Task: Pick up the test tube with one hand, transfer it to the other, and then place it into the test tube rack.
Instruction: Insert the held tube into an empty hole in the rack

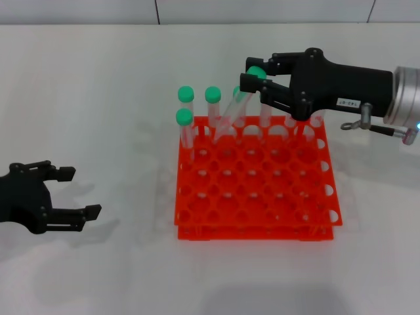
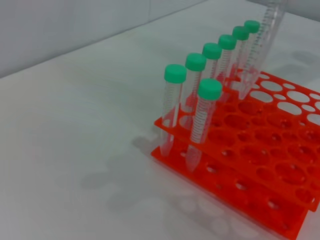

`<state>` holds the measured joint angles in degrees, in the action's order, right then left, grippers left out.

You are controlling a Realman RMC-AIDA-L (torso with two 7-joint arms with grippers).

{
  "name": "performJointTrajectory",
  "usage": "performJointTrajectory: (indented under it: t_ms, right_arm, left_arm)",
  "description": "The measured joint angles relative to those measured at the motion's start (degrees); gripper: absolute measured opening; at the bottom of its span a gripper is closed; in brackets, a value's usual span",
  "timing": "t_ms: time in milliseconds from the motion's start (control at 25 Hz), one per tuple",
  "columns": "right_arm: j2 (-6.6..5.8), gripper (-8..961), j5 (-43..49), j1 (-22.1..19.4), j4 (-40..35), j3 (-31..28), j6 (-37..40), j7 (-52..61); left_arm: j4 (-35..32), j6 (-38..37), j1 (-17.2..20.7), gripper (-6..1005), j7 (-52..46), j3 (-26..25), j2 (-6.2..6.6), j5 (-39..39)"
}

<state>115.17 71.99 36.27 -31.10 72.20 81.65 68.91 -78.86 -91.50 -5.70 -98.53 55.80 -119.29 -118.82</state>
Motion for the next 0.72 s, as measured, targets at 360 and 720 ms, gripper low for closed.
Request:
performJointTrajectory:
  t_ms: [360, 720]
  right_arm:
    - [0.10, 256, 2.28, 1.78, -1.25, 1.52, -3.84, 2.47]
    - [0.21, 257, 4.34, 3.08, -2.28, 2.98, -6.59, 5.22]
  left_arm:
    - [2.71, 0.55, -0.32, 893, 6.04, 0.25, -0.08, 0.49]
    - [6.12, 0.54, 0.25, 893, 14.85, 0.00, -0.15, 4.26]
